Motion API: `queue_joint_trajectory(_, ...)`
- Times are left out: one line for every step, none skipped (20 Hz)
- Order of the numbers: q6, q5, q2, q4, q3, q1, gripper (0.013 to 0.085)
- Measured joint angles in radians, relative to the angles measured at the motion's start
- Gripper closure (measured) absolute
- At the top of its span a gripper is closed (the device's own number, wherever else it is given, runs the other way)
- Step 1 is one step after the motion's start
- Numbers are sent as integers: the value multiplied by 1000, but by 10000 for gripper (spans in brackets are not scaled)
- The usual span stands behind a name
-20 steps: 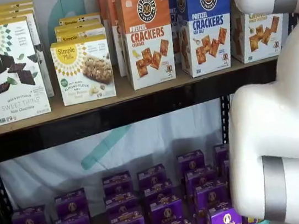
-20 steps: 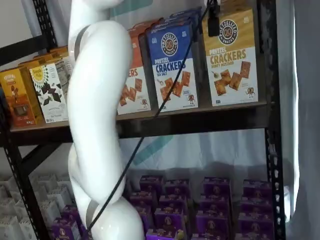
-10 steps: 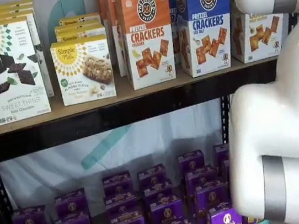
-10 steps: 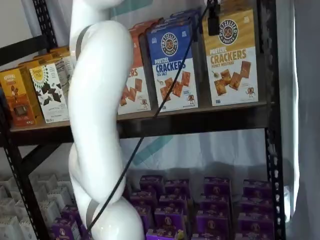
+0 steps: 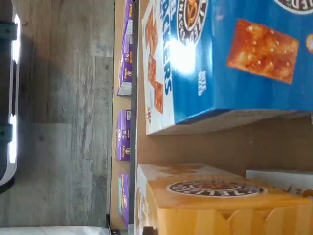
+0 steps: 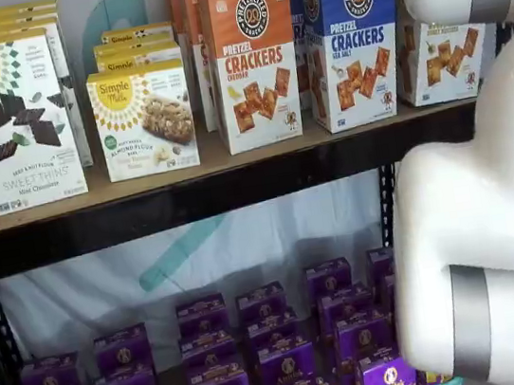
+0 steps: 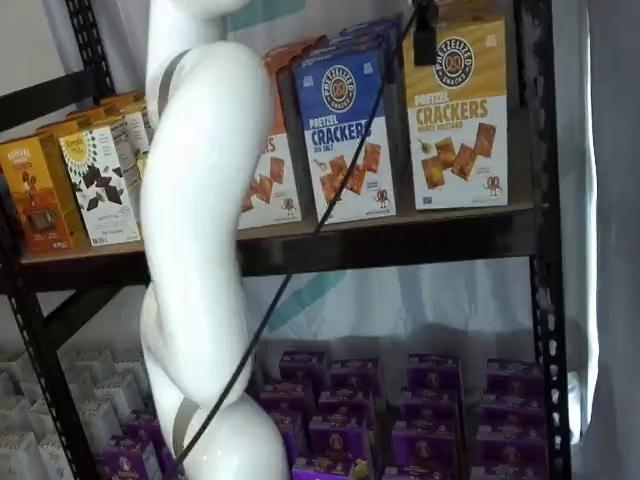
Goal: Retrieve the yellow and white box located on the top shelf, the sixth one from the left
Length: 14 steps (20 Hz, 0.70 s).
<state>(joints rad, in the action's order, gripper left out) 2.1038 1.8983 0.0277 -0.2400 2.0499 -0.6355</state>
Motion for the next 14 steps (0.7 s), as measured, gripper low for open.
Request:
queue_joint_trajectory(3,-4,-9,-1,-9,-3,330)
queue_joint_trajectory(6,-8,-15,-1,-16,-5,330)
queue_joint_trajectory(9,-9,-21,-1,-21,-8,330)
queue_joint_trajectory(13,-10,-25,0,-25,-12,330)
queue_joint_trajectory(18,-9,-30,0,-30,-17,330)
queue_joint_trajectory(22,-5,-35,-3,-34,-24,330)
queue_joint_trajectory(27,0,-41,-9,-38,-32,330)
queue_joint_trajectory(31,6,-46,-13,-42,-38,330)
queue_joint_trajectory(34,14,-50,-19,-44,-46,330)
queue_joint_trajectory(37,23,-52,-23,-43,-52,330)
queue_joint_trajectory(40,34,-55,-29,-42,-60,330)
queue_joint_trajectory(43,39,-58,-33,-43,-65,330)
queue_joint_trajectory(47,44,-65,-36,-48,-71,330)
queue_joint_trajectory(50,47,-71,-37,-53,-76,330)
